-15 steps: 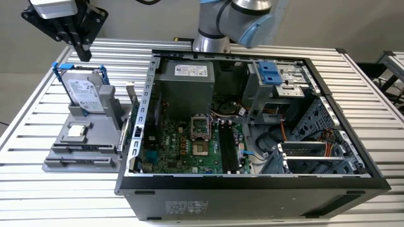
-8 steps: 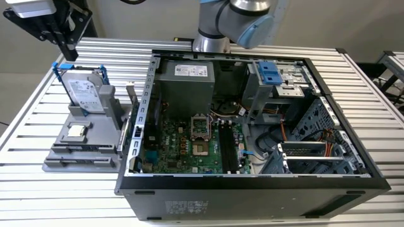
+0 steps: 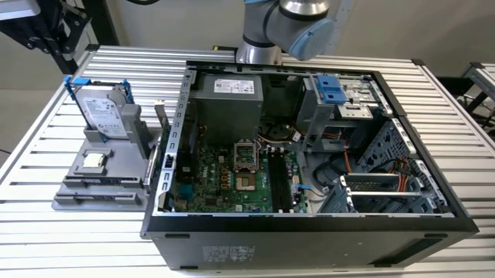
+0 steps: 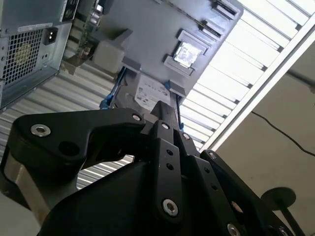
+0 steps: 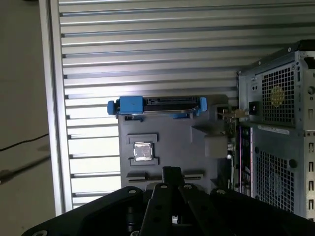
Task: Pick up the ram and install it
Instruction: 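Reach for the ram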
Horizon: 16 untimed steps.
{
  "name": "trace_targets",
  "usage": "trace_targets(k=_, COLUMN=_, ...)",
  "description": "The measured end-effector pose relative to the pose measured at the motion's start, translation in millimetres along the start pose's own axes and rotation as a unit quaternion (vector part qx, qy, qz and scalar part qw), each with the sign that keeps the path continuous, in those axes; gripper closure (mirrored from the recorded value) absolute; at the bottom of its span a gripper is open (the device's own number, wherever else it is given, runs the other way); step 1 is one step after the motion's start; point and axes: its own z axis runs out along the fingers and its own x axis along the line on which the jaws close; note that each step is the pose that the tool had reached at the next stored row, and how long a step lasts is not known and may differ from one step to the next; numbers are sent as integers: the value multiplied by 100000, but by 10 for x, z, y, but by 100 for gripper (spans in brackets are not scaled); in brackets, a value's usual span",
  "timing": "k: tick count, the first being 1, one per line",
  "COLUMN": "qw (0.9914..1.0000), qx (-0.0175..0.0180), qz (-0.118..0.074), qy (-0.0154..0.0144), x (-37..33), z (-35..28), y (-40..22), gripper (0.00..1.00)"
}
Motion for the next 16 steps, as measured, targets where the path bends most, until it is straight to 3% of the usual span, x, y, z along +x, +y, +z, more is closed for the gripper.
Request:
trace_targets(k=9, qw=100000, qx=-2, qz=0, qy=-7, x=254, z=-5, y=-15, gripper=100)
trace_targets(k=12, qw=100000, qx=-4, qz=-6, qy=-4, x=256, z=-5, y=-15, gripper=100)
trace_targets(k=16, qw=100000, qx=-6, qz=-88, qy=13, x=199, z=-4, y=-30, gripper=100)
